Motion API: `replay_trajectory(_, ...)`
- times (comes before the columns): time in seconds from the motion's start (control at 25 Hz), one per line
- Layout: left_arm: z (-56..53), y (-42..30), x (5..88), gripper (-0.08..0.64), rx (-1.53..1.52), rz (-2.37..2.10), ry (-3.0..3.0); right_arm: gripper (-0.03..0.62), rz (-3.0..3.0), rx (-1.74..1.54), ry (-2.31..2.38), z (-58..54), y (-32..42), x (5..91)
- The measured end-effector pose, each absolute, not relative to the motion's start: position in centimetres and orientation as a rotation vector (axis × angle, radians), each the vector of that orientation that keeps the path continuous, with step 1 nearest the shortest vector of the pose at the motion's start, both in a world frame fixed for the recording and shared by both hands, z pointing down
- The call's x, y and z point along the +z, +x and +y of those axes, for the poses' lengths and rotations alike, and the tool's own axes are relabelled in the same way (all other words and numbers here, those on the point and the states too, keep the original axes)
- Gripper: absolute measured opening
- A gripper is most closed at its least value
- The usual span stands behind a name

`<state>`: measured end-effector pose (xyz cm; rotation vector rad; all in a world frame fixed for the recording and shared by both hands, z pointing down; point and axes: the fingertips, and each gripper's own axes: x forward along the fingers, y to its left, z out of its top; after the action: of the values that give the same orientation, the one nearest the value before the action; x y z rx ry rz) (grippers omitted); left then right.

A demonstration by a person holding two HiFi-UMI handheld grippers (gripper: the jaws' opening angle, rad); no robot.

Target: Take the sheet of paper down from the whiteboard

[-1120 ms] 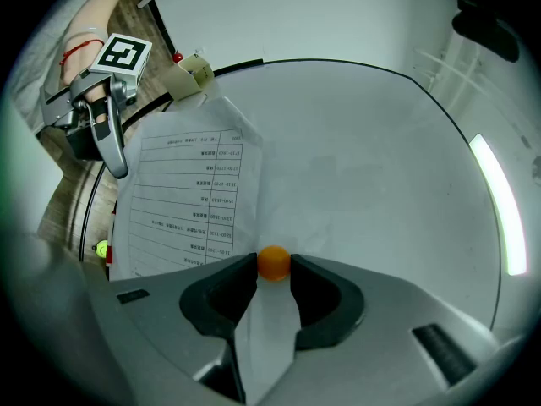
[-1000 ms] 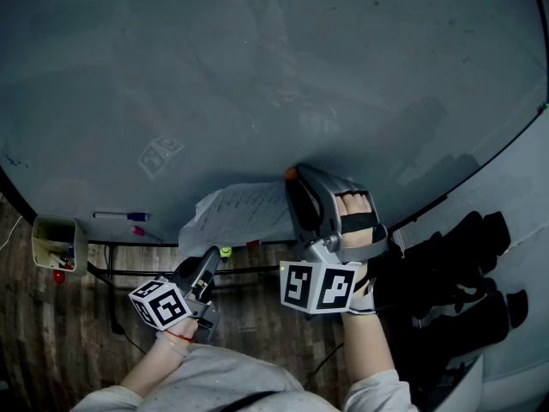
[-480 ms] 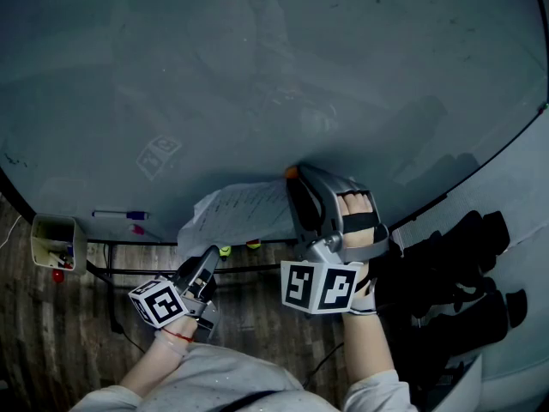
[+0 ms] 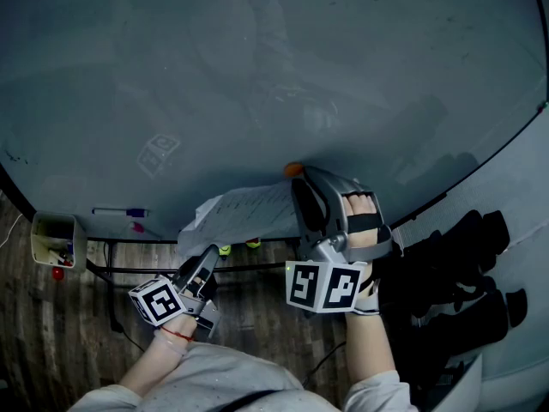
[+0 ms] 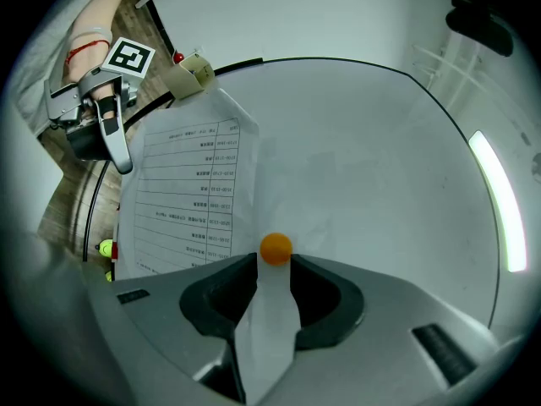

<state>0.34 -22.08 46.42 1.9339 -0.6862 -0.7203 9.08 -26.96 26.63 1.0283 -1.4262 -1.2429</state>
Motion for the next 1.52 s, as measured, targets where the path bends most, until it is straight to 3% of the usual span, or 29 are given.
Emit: replay_trajectory(1.52, -21.5, 0.8, 47.4, 0.014, -0.750, -0.690, 1.768, 0.143, -1.462, -1.036, 1.085, -27.2, 15.1, 27.7)
